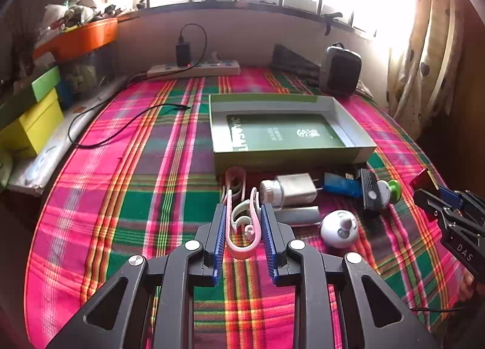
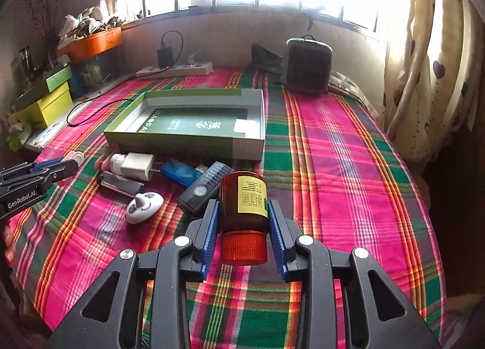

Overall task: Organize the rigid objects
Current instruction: 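Carry pink hook with left gripper while right gripper carries bottle over green box, then open left gripper dropping hook in box while right gripper releases bottle inside, then withdraw both grippers from the box back toward the remaining items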

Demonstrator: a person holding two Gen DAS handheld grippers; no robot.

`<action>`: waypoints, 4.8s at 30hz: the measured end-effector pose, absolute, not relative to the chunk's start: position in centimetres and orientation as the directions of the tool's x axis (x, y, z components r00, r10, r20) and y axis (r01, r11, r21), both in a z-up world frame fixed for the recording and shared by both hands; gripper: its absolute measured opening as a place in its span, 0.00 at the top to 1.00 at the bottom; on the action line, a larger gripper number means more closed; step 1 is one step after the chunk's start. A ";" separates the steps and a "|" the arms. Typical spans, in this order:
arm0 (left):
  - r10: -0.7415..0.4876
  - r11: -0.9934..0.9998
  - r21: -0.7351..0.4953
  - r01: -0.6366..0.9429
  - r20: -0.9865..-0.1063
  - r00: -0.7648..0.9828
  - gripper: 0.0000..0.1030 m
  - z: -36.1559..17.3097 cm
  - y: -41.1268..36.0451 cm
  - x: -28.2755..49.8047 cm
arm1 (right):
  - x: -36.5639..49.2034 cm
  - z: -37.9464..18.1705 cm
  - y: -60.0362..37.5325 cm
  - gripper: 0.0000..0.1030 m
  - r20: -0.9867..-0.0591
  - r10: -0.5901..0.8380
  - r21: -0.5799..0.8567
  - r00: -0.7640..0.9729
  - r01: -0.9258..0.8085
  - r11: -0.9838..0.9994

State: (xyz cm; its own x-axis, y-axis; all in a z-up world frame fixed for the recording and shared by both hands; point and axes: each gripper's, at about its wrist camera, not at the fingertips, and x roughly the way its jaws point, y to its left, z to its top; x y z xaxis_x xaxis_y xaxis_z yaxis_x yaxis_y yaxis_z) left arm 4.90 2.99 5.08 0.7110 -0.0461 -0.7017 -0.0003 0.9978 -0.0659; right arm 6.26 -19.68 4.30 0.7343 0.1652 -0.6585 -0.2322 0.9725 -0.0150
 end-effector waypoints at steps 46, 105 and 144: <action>-0.125 0.992 -0.099 0.077 -0.750 0.649 0.79 4.0 1.2 19.4 | 21.8 4.7 -15.7 0.68 -0.733 0.259 0.048 0.629 -0.331 0.942; -0.061 0.998 -0.032 0.055 -0.761 0.646 0.61 3.0 0.6 19.2 | 23.4 2.5 -15.6 0.60 -0.754 0.244 0.061 0.610 -0.305 0.950; -0.023 1.000 -0.022 0.011 -0.726 0.687 0.61 4.1 1.0 9.5 | 13.6 4.5 -17.1 0.60 -0.682 0.252 0.071 0.686 -0.282 0.957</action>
State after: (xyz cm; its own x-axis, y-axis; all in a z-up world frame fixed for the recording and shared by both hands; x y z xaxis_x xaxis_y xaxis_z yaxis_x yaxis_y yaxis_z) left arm 9.48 1.03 4.06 0.6873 -0.0235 -0.7260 0.0112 0.9997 -0.0217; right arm 13.59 -17.08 4.53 0.6861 0.2522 -0.6824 -0.2816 0.9569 0.0705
